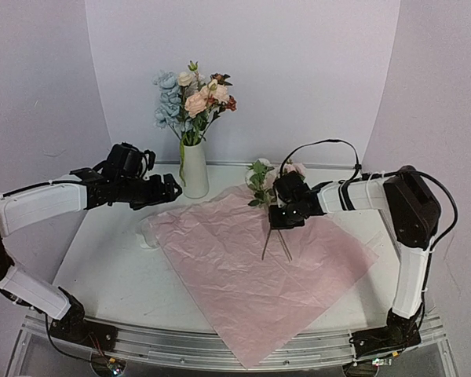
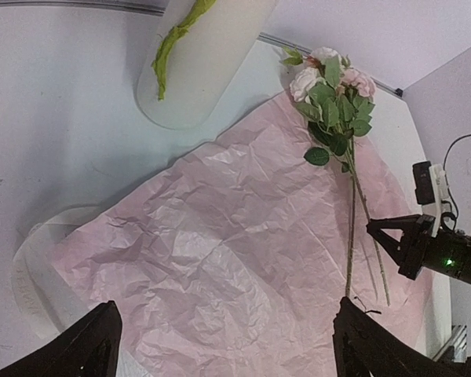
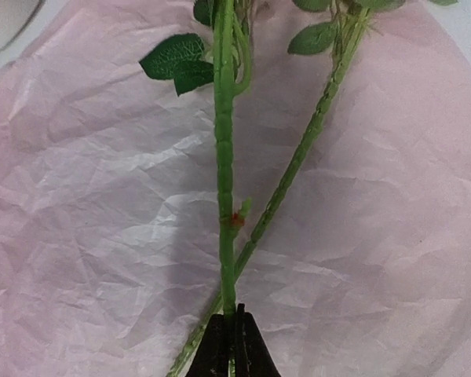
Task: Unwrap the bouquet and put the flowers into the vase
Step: Pick up the fake flower from the wrapping paper.
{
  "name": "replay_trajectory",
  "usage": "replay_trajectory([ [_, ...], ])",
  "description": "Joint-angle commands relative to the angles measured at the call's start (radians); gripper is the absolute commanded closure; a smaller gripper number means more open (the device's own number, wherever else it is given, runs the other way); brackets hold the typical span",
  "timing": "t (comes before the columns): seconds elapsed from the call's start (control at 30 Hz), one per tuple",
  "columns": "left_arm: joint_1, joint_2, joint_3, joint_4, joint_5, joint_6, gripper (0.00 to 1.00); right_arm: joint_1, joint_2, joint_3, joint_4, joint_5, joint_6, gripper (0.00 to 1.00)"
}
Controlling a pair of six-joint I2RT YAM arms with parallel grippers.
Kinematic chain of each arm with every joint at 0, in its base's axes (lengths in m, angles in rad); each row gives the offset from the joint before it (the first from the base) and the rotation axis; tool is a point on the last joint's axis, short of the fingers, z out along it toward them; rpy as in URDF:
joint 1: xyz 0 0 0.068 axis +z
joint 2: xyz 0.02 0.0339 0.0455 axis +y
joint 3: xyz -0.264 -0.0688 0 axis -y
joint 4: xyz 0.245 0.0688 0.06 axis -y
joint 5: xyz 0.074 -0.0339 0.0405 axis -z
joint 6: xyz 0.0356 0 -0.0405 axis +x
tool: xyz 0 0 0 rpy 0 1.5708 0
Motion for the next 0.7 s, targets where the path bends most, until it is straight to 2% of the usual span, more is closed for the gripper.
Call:
replay_trajectory([
  [0.0,0.003,0.006,0.062,0.013,0.098,-0.032,0.06,-0.001,-0.151,-0.023,-0.015,-0.012,0.011,1.00],
  [0.13,-0.020,0.022,0.068,0.071,0.158,-0.091,0.08,-0.001,-0.244,-0.085,0.020,-0.038,0.014,1.00],
  [0.3,-0.135,0.065,0.082,0.218,0.152,-0.168,0.09,-0.001,-0.350,-0.168,0.079,-0.124,0.019,1.00],
  [0.47,-0.236,0.174,0.163,0.326,0.152,-0.231,0.13,-0.001,-0.490,-0.290,0.184,-0.185,0.042,1.00],
  [0.67,-0.292,0.298,0.278,0.408,0.161,-0.271,0.23,0.000,-0.680,-0.414,0.270,-0.204,0.042,1.00],
])
